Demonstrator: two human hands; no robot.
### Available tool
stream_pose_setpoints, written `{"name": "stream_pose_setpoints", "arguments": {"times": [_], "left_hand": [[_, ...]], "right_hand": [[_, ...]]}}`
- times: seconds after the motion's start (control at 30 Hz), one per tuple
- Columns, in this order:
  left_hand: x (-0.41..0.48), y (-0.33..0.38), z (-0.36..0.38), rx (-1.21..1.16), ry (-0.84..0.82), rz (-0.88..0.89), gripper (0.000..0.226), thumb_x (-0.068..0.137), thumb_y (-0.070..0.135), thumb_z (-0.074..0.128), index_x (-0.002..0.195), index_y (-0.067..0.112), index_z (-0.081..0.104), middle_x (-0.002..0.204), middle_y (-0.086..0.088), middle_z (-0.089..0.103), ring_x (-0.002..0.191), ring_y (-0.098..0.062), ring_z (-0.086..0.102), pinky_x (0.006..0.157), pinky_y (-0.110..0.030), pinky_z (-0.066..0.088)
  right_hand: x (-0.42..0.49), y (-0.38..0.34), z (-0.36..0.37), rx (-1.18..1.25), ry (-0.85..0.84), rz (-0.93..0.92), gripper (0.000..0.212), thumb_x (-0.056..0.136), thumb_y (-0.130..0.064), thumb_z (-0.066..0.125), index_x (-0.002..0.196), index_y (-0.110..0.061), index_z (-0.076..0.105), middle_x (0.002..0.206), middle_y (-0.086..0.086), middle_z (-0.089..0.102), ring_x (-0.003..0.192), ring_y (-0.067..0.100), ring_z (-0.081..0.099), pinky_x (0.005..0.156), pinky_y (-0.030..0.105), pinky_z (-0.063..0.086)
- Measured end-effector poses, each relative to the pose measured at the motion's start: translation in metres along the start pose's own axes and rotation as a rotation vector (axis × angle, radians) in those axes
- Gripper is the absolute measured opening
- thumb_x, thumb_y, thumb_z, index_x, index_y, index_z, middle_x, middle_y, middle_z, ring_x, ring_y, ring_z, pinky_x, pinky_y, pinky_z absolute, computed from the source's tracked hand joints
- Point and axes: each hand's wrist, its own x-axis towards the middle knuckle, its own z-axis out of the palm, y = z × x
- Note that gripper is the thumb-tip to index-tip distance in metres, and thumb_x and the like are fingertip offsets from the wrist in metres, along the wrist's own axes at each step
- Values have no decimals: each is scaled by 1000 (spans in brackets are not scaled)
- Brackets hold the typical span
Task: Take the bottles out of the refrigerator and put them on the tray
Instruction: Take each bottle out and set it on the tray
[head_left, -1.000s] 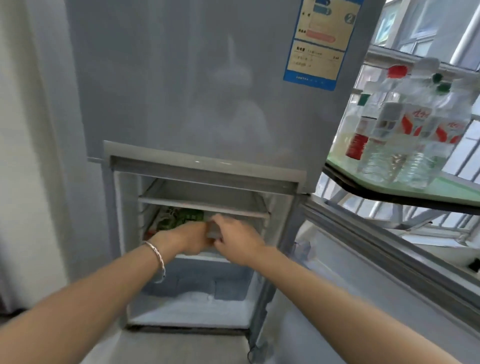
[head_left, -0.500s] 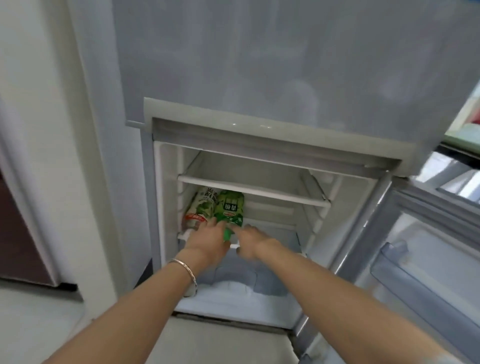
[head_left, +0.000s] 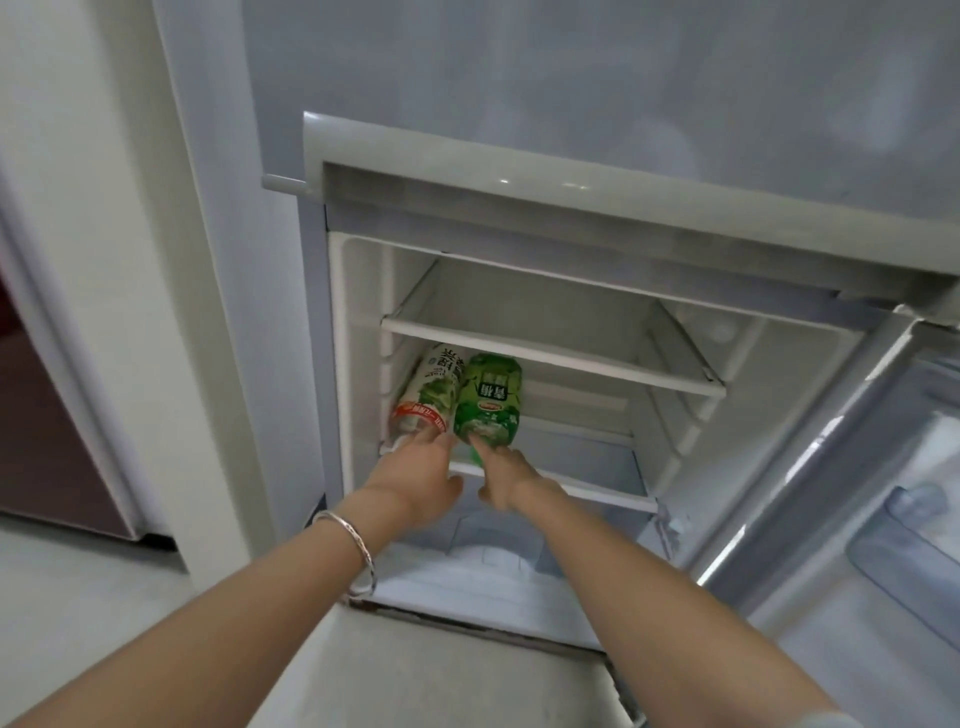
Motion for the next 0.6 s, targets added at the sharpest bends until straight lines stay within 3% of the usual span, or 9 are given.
{"name": "stream_pose_setpoints", "arguments": {"times": [0.1,0.2,0.33,0.5,0.6], "left_hand": [[-2,2,2,-26,15,12,58,90,29,54,144,16,38,148,-8,41,133,-31,41,108,-45,40],[-4,7,4,-36,-3,11,58,90,26,57,144,15,39,148,-8,40,134,-30,40,109,-45,39],[-1,19,1,-37,-12,23,62,89,22,59,145,13,36,149,-8,38,136,-29,38,110,-44,37],[0,52,-18,-139,52,78,67,81,16,69,140,10,36,142,-11,43,129,-29,45,107,-40,40],[-1,76,-32,-201,39,105,90,72,15,79,146,9,27,144,-14,43,129,-30,47,106,-36,41]], "right_hand": [[-8,-1,8,22,184,18,60,85,1,58,137,-20,37,132,17,52,115,32,53,92,40,50],[-27,4,20,-16,395,53,41,88,-5,61,122,-20,43,123,10,56,107,27,53,78,36,50],[-49,15,-1,-57,599,4,29,92,-14,59,118,-21,50,117,3,62,102,22,56,75,33,50],[-85,18,-59,-171,540,-159,34,93,-18,56,126,-16,48,116,12,62,106,28,55,75,37,47],[-114,14,-97,-166,461,-189,37,91,-22,59,126,-16,46,116,15,63,108,34,56,81,40,49]]}}
